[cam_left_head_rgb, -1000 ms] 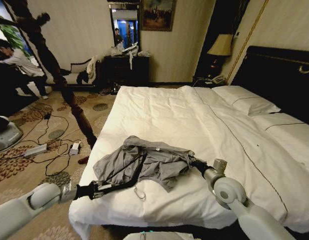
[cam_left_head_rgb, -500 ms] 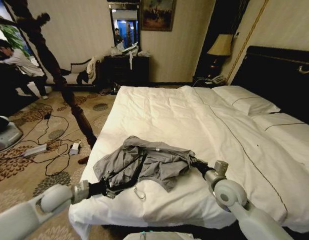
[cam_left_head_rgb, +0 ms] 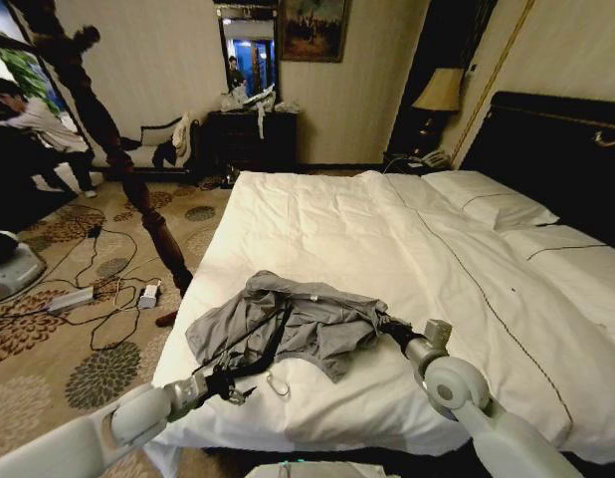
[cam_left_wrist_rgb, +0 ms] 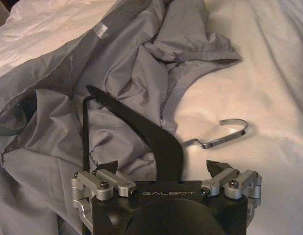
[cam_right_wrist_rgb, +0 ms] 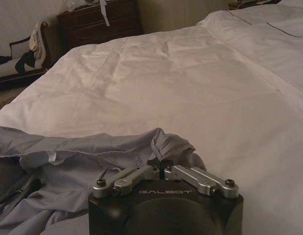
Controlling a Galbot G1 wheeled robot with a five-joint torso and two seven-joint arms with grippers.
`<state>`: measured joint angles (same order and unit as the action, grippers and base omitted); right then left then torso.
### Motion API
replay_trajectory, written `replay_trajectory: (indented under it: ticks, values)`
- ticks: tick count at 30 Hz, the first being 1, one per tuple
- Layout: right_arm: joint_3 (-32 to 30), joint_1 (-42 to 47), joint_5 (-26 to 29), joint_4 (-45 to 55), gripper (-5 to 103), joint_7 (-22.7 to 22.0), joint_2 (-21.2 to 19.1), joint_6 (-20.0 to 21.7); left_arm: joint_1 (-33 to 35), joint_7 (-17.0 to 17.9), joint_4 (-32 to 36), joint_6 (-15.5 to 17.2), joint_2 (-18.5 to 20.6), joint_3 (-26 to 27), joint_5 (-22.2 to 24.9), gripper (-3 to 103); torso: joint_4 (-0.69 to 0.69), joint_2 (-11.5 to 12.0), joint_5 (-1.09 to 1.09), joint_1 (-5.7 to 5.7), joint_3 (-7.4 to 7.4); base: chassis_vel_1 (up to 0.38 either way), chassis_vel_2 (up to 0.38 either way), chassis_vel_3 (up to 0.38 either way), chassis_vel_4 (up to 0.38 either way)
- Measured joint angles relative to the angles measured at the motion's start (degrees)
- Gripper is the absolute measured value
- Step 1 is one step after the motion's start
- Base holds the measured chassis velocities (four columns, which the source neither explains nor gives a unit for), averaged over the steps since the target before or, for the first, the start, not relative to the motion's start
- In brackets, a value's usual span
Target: Pick up the clothes from the bed and hang them on the clothes hanger.
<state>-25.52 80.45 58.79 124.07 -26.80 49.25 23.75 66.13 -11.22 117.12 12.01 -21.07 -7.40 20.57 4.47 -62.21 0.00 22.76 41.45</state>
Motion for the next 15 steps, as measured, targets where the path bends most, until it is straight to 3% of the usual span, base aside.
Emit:
replay_trajectory:
  ticks: [4, 8, 15]
  values:
    - [-0.2, 0.08, 0.11, 0.07, 0, -0.2, -0.03, 0.04, -5.01, 0.62, -0.67, 1.23, -0.06, -6.06, 5.59, 100, -0.01, 0.0, -0.01, 0.0, 0.0, 0.0, 0.0, 0.0, 0.0]
    - [-0.24, -0.04, 0.26, -0.15, 0, -0.36, -0.08, 0.06, -5.51, 1.26, 0.58, 2.44, 1.07, -7.31, 8.53, 100, -0.02, 0.0, 0.02, 0.0, 0.0, 0.0, 0.0, 0.0, 0.0]
    - [-0.32, -0.2, 0.63, -0.16, 0, -0.56, -0.2, 0.08, -5.91, 1.93, 0.1, 3.29, 1.25, -8.44, 8.95, 100, -0.01, 0.0, -0.01, 0.0, 0.0, 0.0, 0.0, 0.0, 0.0]
